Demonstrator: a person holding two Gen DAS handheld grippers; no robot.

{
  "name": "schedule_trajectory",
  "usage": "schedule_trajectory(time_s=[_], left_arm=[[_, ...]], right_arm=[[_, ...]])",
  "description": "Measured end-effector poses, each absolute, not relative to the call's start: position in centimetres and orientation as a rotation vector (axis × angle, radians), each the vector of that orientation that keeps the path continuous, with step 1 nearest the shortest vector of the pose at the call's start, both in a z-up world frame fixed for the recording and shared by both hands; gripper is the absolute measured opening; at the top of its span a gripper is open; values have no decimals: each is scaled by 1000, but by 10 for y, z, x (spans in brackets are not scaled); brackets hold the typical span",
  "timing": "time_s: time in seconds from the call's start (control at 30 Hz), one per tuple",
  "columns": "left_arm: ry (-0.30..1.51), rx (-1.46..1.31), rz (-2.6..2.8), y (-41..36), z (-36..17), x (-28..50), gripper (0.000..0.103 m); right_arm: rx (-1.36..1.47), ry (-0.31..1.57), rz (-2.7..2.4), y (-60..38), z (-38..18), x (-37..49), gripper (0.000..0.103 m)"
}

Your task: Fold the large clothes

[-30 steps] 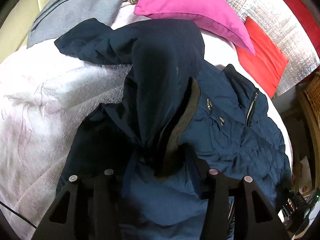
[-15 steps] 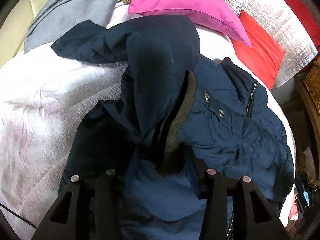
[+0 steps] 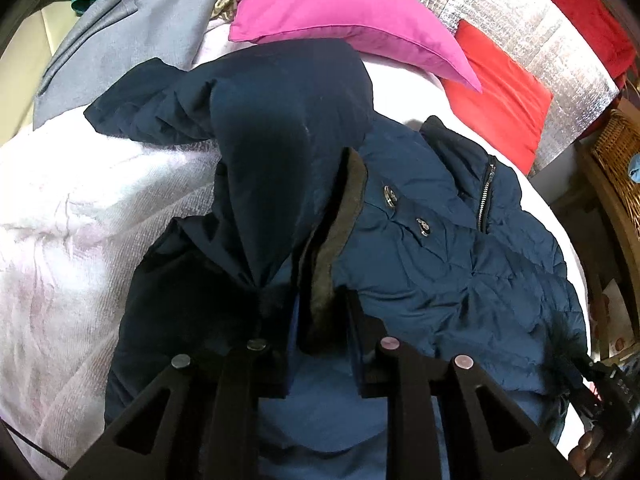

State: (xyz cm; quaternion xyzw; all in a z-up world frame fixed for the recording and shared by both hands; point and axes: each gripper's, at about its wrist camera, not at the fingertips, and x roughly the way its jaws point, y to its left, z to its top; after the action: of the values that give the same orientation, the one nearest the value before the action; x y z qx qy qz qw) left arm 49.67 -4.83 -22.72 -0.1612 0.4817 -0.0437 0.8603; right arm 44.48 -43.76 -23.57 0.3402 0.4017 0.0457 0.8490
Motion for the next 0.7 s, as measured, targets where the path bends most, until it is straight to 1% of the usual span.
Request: schedule_trajectory(time_s=[0.07, 0.13, 0.17, 0.3, 0.37, 0.43, 0.5, 0.6, 0.63, 0.7], left_arm=[[1012, -318, -76, -51, -230, 496, 22], [1019, -301, -65, -50, -231, 494, 22], [1023, -297, -62, -50, -231, 493, 22], [1046, -306, -91, -46, -229, 491, 23], [1068, -328, -125, -41, -227, 489, 26], [1082, -364, -168, -31, -222, 485, 33], [1065, -405, -207, -20, -213, 480, 49], [991, -481, -263, 3, -193, 473, 61], [970, -500, -269, 10, -188, 472, 63], [933, -548, -261, 27, -182, 473, 71]], right_arm=[[690, 854, 122, -428, -233, 447, 37], [640, 930, 98, -415, -243, 455, 38], [613, 961, 80, -412, -249, 460, 36], [579, 960, 67, -407, -243, 460, 35], [587, 948, 66, -407, -239, 457, 35], [591, 932, 83, -402, -235, 460, 37], [583, 914, 100, -393, -231, 461, 37], [596, 875, 129, -391, -224, 453, 37], [605, 857, 153, -387, -222, 453, 37], [583, 831, 190, -376, -215, 451, 37]])
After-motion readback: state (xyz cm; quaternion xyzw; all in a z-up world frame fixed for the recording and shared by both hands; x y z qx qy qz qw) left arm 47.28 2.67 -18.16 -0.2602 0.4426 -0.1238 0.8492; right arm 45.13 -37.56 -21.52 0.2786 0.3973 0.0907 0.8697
